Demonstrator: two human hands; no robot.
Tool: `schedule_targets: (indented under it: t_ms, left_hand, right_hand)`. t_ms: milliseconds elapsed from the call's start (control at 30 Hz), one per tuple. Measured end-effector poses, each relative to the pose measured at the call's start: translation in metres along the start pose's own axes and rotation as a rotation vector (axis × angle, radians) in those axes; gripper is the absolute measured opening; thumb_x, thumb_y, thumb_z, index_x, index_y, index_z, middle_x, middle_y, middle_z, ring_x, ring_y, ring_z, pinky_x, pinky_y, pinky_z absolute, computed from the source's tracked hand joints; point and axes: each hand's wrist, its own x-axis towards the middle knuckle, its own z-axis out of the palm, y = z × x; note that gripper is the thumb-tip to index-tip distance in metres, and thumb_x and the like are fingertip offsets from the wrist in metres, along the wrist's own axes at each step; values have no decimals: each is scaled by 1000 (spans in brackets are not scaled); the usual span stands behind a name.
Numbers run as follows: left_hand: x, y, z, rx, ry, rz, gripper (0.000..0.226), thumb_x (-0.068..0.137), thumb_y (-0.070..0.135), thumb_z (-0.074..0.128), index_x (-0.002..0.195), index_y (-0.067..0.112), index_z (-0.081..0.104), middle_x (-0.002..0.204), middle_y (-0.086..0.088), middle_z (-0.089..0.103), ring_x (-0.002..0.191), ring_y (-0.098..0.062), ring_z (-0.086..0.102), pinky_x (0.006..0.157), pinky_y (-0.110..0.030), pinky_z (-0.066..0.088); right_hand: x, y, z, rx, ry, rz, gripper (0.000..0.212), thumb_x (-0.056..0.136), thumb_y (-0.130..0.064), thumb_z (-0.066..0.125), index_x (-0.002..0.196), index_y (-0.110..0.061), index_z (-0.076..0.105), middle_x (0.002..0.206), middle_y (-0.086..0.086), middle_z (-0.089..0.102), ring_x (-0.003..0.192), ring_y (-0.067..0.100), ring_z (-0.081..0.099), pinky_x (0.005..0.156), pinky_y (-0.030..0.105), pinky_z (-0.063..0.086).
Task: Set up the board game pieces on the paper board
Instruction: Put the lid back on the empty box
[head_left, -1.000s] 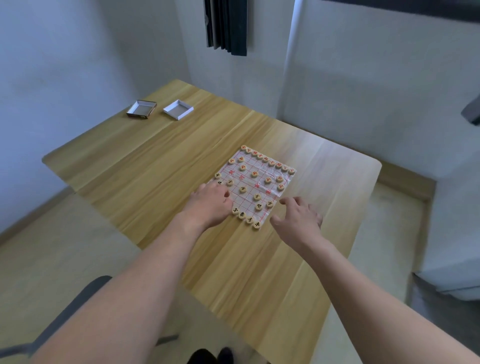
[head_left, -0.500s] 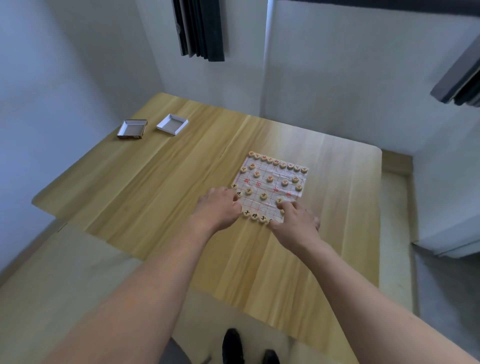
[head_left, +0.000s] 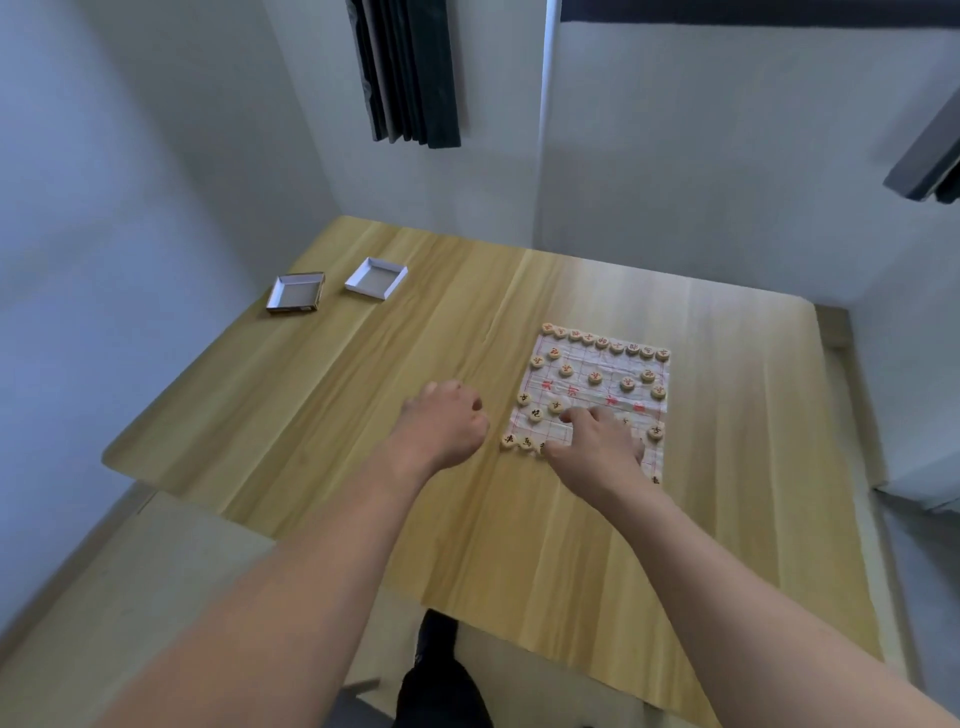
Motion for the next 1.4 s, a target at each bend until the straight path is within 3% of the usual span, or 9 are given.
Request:
schedule_targets:
  t_ms: [300, 433, 733, 1067, 1400]
  left_hand:
    - [88, -124, -57, 14, 18, 75, 35, 95, 33, 37, 124, 21, 55, 133, -1, 49, 123, -24, 40, 98, -40, 35]
    - [107, -158, -62, 68, -1, 71, 35, 95, 35, 37, 124, 22, 54, 133, 0, 49, 123, -23, 41, 98, -41, 36]
    - [130, -205, 8, 85, 44, 78, 36, 96, 35, 37, 126, 23, 54, 137, 0, 47, 125, -23, 40, 101, -40, 34]
    - [111, -249, 163, 18, 230, 166, 42, 93, 35, 45, 131, 18, 50, 140, -4, 42, 128, -29, 36, 109, -43, 32]
    - [37, -288, 170, 2, 288, 229, 48, 95, 36, 42, 139, 18, 44, 145, -4, 39, 133, -27, 33, 111, -42, 29]
  right_hand:
    - [81, -137, 34, 43, 94, 18, 55, 90, -41, 49, 142, -24, 39, 147, 4, 34, 133, 28, 33, 106, 45, 25]
    - [103, -163, 46, 60, 97, 24, 54, 90, -41, 49, 141, -24, 38, 147, 4, 34, 134, 28, 31, 107, 46, 23]
    - [144, -160, 121, 92, 166, -15, 53, 89, -40, 47, 140, -25, 39, 143, 2, 36, 131, 27, 36, 102, 41, 26]
    - [128, -120, 272, 120, 339, -61, 51, 87, -35, 50, 137, -24, 45, 143, 3, 39, 131, 30, 34, 107, 40, 23]
    - [53, -135, 318, 116, 470, -91, 52, 87, -34, 51, 137, -24, 44, 143, 1, 37, 133, 27, 30, 109, 38, 18]
